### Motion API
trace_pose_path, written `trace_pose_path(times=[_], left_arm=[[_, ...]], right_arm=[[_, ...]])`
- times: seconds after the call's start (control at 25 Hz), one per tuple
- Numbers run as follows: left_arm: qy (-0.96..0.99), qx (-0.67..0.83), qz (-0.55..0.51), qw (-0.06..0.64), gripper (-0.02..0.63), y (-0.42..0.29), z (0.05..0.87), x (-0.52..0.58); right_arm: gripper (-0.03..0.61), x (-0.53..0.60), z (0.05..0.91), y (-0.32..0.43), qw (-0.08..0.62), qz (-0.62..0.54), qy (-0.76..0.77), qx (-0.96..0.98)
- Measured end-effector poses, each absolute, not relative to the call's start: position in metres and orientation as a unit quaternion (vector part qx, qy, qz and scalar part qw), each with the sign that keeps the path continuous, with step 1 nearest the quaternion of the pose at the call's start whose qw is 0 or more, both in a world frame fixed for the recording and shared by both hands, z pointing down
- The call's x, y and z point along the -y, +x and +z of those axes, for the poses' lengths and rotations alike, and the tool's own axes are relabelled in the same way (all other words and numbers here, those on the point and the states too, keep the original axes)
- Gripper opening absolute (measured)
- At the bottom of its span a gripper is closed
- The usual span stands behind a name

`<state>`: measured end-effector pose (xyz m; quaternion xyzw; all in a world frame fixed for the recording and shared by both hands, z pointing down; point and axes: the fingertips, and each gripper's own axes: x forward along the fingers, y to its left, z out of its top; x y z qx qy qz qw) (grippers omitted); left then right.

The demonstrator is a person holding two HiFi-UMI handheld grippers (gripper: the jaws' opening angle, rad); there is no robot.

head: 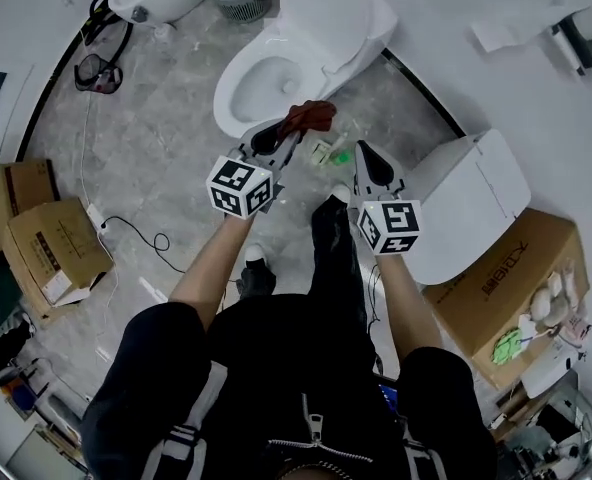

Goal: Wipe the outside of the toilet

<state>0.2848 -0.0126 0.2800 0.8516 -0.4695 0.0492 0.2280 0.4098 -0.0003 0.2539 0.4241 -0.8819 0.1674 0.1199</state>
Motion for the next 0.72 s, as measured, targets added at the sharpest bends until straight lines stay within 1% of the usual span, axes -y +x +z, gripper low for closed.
trace_pose_path(times=[0.24, 0.48, 0.72], left_arm=[[0.844, 0.465, 0.068, 0.260, 0.064, 0.329, 0.365, 0.060], [0.830, 0.474, 0.071, 0.284, 0.064, 0.353, 0.459, 0.101], [0.808, 0.489, 0.068, 0.323, 0.064, 0.365, 0.575, 0.130]], right_arm=[[0.003, 0.055, 0.307, 0.439, 0.121, 0.198, 0.427, 0.874], [0.003, 0.093, 0.377, 0.461, 0.118, 0.218, 0.432, 0.867], [0.003, 0.114, 0.465, 0.466, 0.126, 0.237, 0.421, 0.867]])
